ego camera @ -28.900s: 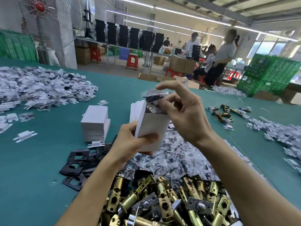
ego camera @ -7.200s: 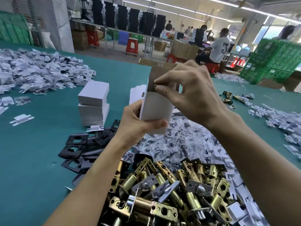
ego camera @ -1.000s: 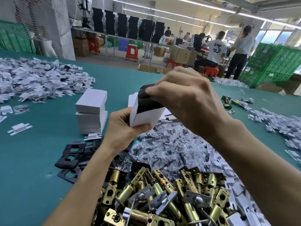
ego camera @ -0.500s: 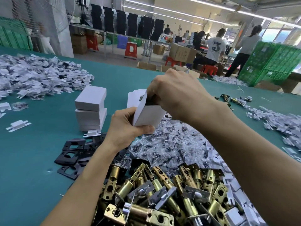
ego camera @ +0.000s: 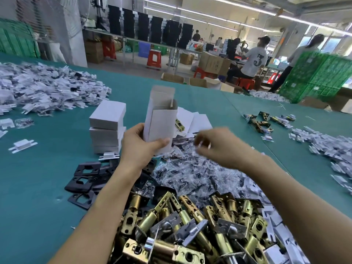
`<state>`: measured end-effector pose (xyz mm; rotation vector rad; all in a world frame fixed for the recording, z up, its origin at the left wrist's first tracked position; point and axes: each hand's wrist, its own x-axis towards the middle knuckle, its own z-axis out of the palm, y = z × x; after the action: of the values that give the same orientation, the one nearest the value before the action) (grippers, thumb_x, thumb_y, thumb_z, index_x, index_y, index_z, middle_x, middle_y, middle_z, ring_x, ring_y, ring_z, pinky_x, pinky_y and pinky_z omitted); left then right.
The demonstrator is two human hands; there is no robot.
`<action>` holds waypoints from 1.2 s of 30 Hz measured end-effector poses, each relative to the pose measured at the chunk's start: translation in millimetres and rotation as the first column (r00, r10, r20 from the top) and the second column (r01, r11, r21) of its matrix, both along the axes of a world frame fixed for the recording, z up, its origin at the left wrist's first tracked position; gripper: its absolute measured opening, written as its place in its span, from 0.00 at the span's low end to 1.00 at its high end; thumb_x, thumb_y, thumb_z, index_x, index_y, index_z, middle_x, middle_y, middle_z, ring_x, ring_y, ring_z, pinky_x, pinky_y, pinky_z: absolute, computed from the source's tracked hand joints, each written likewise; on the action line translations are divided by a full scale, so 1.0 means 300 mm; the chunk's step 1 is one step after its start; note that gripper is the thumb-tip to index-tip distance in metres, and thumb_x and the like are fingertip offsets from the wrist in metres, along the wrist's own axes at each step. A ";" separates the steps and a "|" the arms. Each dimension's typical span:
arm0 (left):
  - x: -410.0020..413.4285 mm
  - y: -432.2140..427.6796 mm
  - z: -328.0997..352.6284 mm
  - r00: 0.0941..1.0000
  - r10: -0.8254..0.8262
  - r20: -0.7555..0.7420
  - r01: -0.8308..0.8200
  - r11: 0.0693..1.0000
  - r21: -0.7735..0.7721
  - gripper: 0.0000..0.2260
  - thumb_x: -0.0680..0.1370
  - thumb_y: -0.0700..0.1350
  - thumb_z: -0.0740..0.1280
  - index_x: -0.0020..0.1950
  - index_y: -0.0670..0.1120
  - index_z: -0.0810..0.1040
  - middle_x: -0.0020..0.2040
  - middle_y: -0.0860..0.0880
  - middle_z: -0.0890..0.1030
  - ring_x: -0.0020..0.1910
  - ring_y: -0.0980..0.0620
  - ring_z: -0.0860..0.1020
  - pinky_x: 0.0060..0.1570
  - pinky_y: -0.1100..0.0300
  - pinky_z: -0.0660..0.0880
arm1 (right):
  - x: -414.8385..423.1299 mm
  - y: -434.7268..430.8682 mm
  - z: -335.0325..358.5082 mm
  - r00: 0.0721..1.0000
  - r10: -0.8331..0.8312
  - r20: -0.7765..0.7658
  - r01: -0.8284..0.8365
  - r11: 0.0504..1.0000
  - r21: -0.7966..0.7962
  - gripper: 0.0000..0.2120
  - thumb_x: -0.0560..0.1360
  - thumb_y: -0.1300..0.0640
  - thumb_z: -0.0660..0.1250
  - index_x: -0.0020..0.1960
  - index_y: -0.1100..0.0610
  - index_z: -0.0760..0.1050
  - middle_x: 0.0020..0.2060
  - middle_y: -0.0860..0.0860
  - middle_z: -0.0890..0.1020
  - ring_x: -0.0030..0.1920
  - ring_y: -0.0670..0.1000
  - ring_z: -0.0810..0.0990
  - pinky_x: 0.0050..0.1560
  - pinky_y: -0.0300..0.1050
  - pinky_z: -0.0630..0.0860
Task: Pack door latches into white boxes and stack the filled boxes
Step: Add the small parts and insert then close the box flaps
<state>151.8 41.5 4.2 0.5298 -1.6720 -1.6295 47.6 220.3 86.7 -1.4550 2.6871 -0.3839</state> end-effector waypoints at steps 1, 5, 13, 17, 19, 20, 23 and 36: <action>-0.002 0.001 0.001 1.000 0.003 0.004 -0.003 1.000 0.015 0.19 0.66 0.39 0.82 0.52 0.49 0.81 0.48 0.52 0.84 0.48 0.52 0.83 0.46 0.56 0.82 | -0.001 0.003 -0.046 0.996 0.032 0.082 -0.046 0.984 0.174 0.11 0.78 0.56 0.69 0.60 0.52 0.77 0.51 0.48 0.82 0.46 0.43 0.80 0.53 0.44 0.81; 0.000 0.013 0.017 0.995 -0.064 -0.070 0.075 0.984 0.160 0.22 0.69 0.37 0.79 0.61 0.45 0.78 0.52 0.49 0.84 0.51 0.50 0.83 0.53 0.49 0.81 | 0.022 -0.013 -0.208 0.984 0.159 0.084 -0.180 0.895 0.409 0.28 0.75 0.47 0.71 0.73 0.46 0.67 0.69 0.47 0.73 0.67 0.48 0.71 0.71 0.47 0.66; -0.003 0.016 0.008 0.981 -0.168 -0.099 0.183 0.966 0.184 0.11 0.72 0.45 0.76 0.53 0.53 0.81 0.50 0.53 0.86 0.53 0.50 0.83 0.55 0.51 0.80 | 0.010 -0.017 -0.267 0.981 0.181 -0.074 -0.147 0.933 0.327 0.20 0.74 0.45 0.71 0.64 0.50 0.73 0.60 0.47 0.78 0.63 0.48 0.72 0.69 0.48 0.66; -0.001 0.027 -0.001 0.973 -0.219 -0.075 0.227 0.968 0.111 0.11 0.72 0.45 0.76 0.53 0.49 0.82 0.49 0.49 0.86 0.51 0.44 0.84 0.48 0.45 0.83 | 0.007 -0.018 -0.301 0.983 0.148 -0.112 -0.104 0.939 0.329 0.21 0.76 0.46 0.70 0.66 0.50 0.73 0.60 0.48 0.78 0.63 0.50 0.74 0.69 0.51 0.68; 0.005 0.037 0.002 0.964 -0.249 -0.090 0.256 0.963 0.082 0.16 0.68 0.48 0.76 0.54 0.47 0.82 0.48 0.47 0.86 0.48 0.42 0.85 0.43 0.45 0.84 | 0.004 -0.014 -0.303 0.975 0.162 -0.150 -0.118 0.957 0.265 0.13 0.77 0.49 0.69 0.61 0.49 0.78 0.54 0.48 0.80 0.58 0.49 0.75 0.64 0.51 0.73; 0.007 0.039 0.002 0.964 -0.249 -0.093 0.255 0.965 0.066 0.17 0.67 0.49 0.76 0.53 0.47 0.82 0.48 0.47 0.86 0.47 0.43 0.85 0.41 0.46 0.84 | 0.003 -0.012 -0.304 0.971 0.164 -0.172 -0.123 0.965 0.231 0.11 0.77 0.48 0.69 0.59 0.48 0.79 0.52 0.48 0.80 0.56 0.48 0.75 0.63 0.51 0.74; 0.012 0.044 0.003 0.965 -0.247 -0.088 0.249 0.968 0.013 0.16 0.66 0.48 0.76 0.52 0.47 0.82 0.47 0.47 0.86 0.45 0.44 0.85 0.39 0.48 0.84 | -0.003 -0.008 -0.313 0.954 0.176 -0.241 -0.136 0.975 0.174 0.10 0.78 0.46 0.67 0.56 0.48 0.80 0.52 0.48 0.78 0.54 0.48 0.74 0.61 0.49 0.73; 0.017 0.043 0.015 0.963 -0.214 -0.166 0.219 0.976 0.014 0.14 0.66 0.46 0.77 0.50 0.48 0.84 0.46 0.48 0.87 0.44 0.47 0.85 0.37 0.53 0.83 | -0.001 -0.013 -0.284 0.985 0.153 -0.073 -0.146 0.984 0.099 0.08 0.76 0.49 0.69 0.54 0.49 0.75 0.55 0.45 0.76 0.57 0.46 0.73 0.64 0.49 0.73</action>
<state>157.0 54.4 8.9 0.2256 -1.6281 -1.8069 47.3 216.5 1.6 -1.6651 2.5929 -0.1914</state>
